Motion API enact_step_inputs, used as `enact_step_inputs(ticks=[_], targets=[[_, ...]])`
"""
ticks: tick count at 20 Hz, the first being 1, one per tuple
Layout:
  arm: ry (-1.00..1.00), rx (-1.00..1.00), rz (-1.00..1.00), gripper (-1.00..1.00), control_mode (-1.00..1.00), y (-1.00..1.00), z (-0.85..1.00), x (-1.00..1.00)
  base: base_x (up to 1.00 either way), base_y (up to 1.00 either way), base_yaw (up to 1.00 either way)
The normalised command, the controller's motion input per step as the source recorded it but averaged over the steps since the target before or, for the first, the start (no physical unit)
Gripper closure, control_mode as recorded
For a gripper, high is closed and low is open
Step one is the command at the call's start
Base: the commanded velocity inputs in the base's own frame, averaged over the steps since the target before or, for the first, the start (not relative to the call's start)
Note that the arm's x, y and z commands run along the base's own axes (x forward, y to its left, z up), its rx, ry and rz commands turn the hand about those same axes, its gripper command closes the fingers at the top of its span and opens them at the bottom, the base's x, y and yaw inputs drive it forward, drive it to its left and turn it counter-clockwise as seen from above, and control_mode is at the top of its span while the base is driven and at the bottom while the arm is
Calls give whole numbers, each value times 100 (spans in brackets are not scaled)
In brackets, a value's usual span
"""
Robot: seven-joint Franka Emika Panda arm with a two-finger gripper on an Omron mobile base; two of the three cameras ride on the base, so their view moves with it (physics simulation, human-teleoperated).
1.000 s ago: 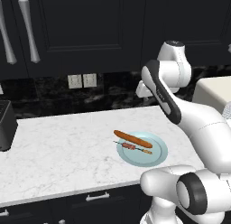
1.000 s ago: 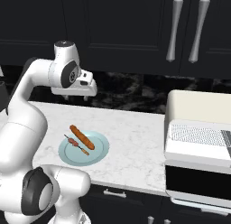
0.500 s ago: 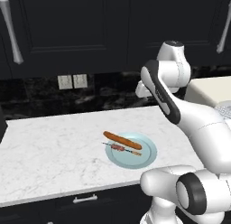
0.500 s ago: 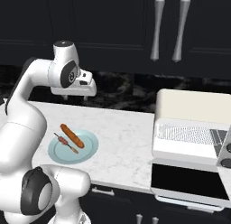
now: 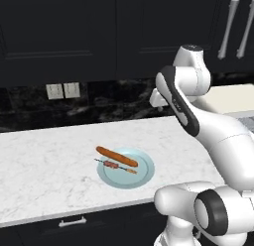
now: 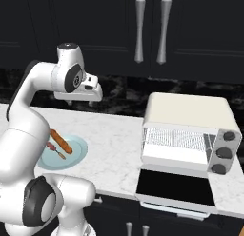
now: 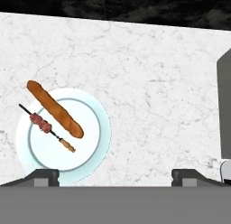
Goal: Pick up the kebab skewer and baguette bread, and place them inside the toaster oven. Close the toaster oven door and start by setting the timer.
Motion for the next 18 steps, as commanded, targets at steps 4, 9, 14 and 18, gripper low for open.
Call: enact_step_inputs(ticks=[4,9,14,18], targets=[[0,0,0,-100,100,0,0,0,0,-41,0],[0,0,0,-100,100,0,0,0,0,-41,0],[0,0,0,-100,100,0,0,0,0,-20,0],[0,0,0,-100,100,0,0,0,0,0,0]])
